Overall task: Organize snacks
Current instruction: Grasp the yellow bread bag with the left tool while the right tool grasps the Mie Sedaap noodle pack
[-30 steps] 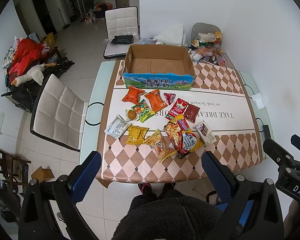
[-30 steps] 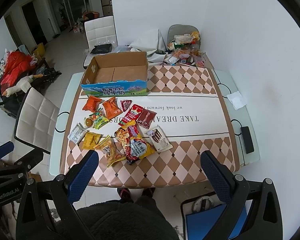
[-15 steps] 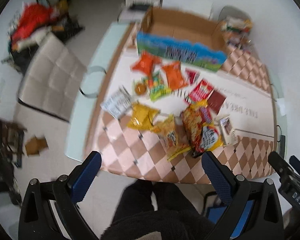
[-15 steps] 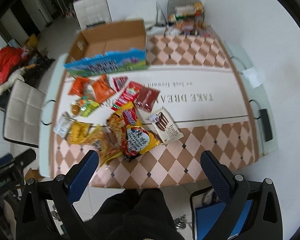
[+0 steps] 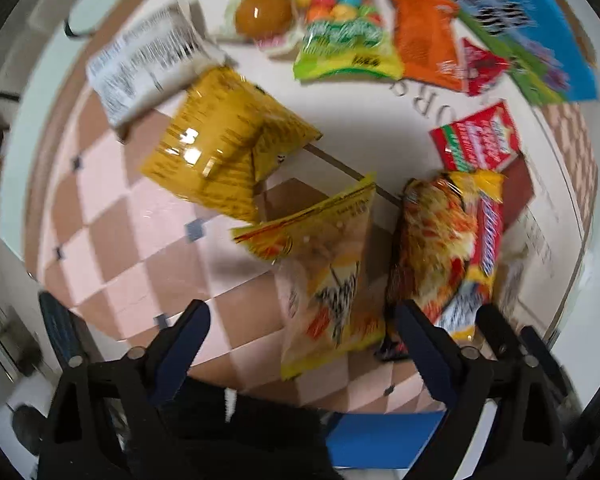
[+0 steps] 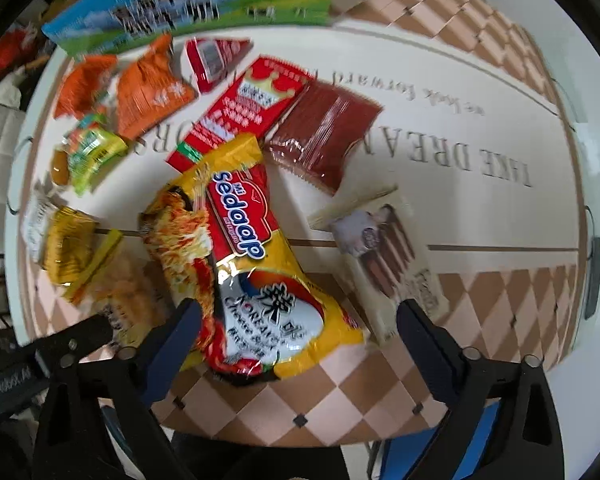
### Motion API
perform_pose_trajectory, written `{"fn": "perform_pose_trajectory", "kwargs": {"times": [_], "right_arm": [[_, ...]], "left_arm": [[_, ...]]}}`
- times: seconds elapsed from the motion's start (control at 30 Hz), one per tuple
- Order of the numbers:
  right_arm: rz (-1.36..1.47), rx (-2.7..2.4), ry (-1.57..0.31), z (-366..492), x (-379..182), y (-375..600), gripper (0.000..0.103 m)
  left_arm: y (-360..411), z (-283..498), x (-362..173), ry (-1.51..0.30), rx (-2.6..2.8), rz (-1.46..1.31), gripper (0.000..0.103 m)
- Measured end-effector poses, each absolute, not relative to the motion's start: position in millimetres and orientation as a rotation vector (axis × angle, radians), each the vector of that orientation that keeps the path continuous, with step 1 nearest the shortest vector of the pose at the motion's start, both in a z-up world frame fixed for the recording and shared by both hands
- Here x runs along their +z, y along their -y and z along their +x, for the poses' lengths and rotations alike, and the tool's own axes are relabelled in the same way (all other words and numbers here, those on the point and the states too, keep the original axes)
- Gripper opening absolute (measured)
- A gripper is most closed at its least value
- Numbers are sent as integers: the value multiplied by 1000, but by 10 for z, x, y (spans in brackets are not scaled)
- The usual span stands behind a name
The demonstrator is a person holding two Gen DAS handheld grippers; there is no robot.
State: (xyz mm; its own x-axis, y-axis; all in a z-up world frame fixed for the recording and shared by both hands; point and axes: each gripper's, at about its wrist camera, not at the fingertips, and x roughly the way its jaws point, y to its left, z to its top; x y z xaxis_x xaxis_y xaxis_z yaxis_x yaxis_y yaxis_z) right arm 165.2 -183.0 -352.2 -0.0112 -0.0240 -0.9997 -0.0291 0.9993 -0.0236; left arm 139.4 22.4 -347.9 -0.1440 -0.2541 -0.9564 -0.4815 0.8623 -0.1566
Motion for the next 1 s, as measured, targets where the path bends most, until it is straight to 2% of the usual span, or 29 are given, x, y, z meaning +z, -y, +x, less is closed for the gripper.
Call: {"fn": "perform_pose_trajectory", "kwargs": {"times": [0.07, 0.17, 0.27, 0.33, 0.37, 0.57, 0.83, 0.97, 1.0], "right_arm": [[-34, 23, -1607, 1654, -3619, 1837, 98], [-37, 42, -1626, 1650, -3716, 1849, 98], [-40, 70, -1636, 1669, -3774, 1821, 98], [-39, 103, -1640, 1701, -3798, 1769, 98], [-41, 116, -1641, 1748, -3814, 1751, 98], [-134, 177, -1670, 1878, -4011, 1360, 98], [-158, 176, -1738, 1923, -4294, 1066, 98], [-118, 162, -1786, 1917, -4418, 1025, 98], [-105, 158, -1790, 1910, -4425, 1015, 94]], "left_arm": [[-215, 1418, -3610, -1748, 229, -599, 85], [-164, 1431, -3754, -1768, 239, -587, 69], [-124, 1412, -3774, -1748, 218, -570, 62], [-92, 1387, -3730, -1741, 198, -517, 48], [-91, 1378, -3704, -1738, 197, -484, 46], [-213, 1277, -3620, -1729, 195, -335, 48], [-323, 1120, -3924, -1730, 222, -369, 52], [-189, 1151, -4041, -1708, 228, -340, 49], [-125, 1164, -3977, -1704, 230, -344, 47]]}}
